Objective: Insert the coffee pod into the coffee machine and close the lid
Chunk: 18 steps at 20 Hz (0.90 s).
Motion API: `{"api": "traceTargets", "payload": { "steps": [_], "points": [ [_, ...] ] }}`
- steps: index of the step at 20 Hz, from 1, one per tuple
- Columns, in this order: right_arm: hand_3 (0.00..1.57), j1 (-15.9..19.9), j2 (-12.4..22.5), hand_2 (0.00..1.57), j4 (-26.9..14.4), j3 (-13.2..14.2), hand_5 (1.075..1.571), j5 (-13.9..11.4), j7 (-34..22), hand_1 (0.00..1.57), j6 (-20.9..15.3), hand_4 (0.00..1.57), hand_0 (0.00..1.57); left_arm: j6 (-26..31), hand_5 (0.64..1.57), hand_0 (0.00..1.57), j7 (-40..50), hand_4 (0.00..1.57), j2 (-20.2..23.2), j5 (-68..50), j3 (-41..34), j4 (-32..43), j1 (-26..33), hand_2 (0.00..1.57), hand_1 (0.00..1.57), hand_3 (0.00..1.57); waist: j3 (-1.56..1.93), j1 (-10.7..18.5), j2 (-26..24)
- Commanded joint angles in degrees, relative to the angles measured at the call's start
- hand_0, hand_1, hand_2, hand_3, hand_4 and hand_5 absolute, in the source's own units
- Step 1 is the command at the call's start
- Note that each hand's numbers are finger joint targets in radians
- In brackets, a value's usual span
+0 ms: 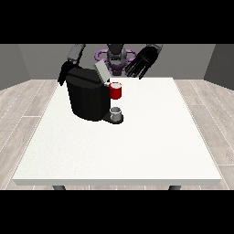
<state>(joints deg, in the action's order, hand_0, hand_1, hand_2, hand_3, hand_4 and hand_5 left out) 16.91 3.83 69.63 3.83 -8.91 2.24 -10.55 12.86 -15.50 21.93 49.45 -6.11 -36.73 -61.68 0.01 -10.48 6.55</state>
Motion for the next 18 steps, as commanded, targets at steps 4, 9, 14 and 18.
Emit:
{"api": "traceTargets", "payload": {
  "steps": [4, 9, 14, 18],
  "points": [
    [0.00, -4.96, -1.00, 0.00, -0.24, 0.95, 1.571, 1.79, 0.79, 0.00, 0.27, 0.00, 0.00, 0.10, 1.571, 0.00, -3.97, 0.42, -12.48, -16.58, -11.98, 0.24, 10.19, 0.00, 0.00, 0.00, -0.14, 7.54, -10.57],
    [0.00, -5.27, -0.84, 0.00, 4.14, -0.14, 1.571, 4.86, 0.52, 0.00, 5.17, 0.00, 0.00, 2.68, 1.571, 0.00, -6.03, 0.27, -16.92, -24.88, -18.61, 3.30, 20.29, 0.00, 0.00, 0.00, -0.13, 11.93, -18.39],
    [0.00, -4.98, 2.59, 0.00, 5.03, 0.35, 1.571, 5.41, -0.87, 0.00, 8.32, 0.06, 0.00, 2.85, 1.571, 0.00, -5.87, 0.37, -21.65, -24.73, -15.86, 1.98, 27.28, 0.00, 0.00, 0.00, 0.00, 16.12, -23.11],
    [0.00, -1.81, 4.33, 0.00, 4.50, -0.41, 1.571, 3.44, -2.48, 0.00, 8.75, 0.25, 0.00, 3.02, 1.571, 0.00, -5.94, 0.39, -21.77, -27.01, -12.67, 0.95, 31.45, 0.00, 0.00, 0.00, 0.01, 18.87, -23.93]
  ]
}}
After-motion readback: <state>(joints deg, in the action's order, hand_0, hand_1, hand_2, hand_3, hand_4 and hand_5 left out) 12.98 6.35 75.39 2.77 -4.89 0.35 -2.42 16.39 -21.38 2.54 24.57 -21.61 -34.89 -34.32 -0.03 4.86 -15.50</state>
